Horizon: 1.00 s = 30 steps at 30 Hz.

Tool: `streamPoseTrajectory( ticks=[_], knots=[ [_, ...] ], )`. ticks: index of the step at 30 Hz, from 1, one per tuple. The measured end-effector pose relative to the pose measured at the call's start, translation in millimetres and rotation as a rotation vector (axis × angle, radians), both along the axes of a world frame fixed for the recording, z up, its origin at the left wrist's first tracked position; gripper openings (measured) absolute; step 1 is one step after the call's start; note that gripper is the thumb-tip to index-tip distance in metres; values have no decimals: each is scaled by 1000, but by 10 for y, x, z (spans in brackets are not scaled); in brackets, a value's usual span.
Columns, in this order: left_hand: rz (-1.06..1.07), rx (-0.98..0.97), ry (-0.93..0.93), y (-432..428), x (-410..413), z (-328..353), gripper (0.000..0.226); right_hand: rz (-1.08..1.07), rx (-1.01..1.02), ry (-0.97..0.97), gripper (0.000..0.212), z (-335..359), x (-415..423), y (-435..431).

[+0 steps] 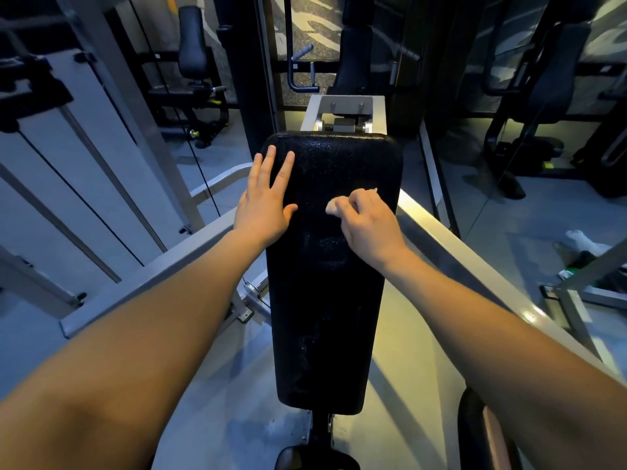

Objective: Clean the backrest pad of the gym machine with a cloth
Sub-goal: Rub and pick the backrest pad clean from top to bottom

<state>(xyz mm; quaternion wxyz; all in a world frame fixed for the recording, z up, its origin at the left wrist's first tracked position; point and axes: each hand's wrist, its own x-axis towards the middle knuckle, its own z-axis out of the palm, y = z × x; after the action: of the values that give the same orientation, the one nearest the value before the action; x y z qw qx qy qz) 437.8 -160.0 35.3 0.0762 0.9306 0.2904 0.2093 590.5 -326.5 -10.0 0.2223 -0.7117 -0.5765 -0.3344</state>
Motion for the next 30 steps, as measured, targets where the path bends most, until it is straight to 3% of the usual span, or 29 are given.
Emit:
streamPoseTrajectory(
  ticks=[6, 11, 19, 23, 27, 30],
  knots=[
    [-1, -114, -69, 5, -194, -122, 91, -133, 124, -66, 19, 430, 43, 287],
    [-53, -166, 35, 33, -302, -275, 97, -173, 147, 5, 32, 222, 91, 353],
    [-62, -184, 53, 51, -306, -239, 97, -283, 179, 27, 34, 199, -10, 339],
    [-60, -191, 64, 32, -293, -229, 98, -189, 273, 69, 31, 179, -39, 380],
    [-62, -190, 52, 35, -284, -248, 102, 25, 136, -56, 25, 181, -100, 435],
    [-68, -173, 42, 52, -290, -269, 103, -20, 80, -45, 26, 154, -186, 529]
  ],
)
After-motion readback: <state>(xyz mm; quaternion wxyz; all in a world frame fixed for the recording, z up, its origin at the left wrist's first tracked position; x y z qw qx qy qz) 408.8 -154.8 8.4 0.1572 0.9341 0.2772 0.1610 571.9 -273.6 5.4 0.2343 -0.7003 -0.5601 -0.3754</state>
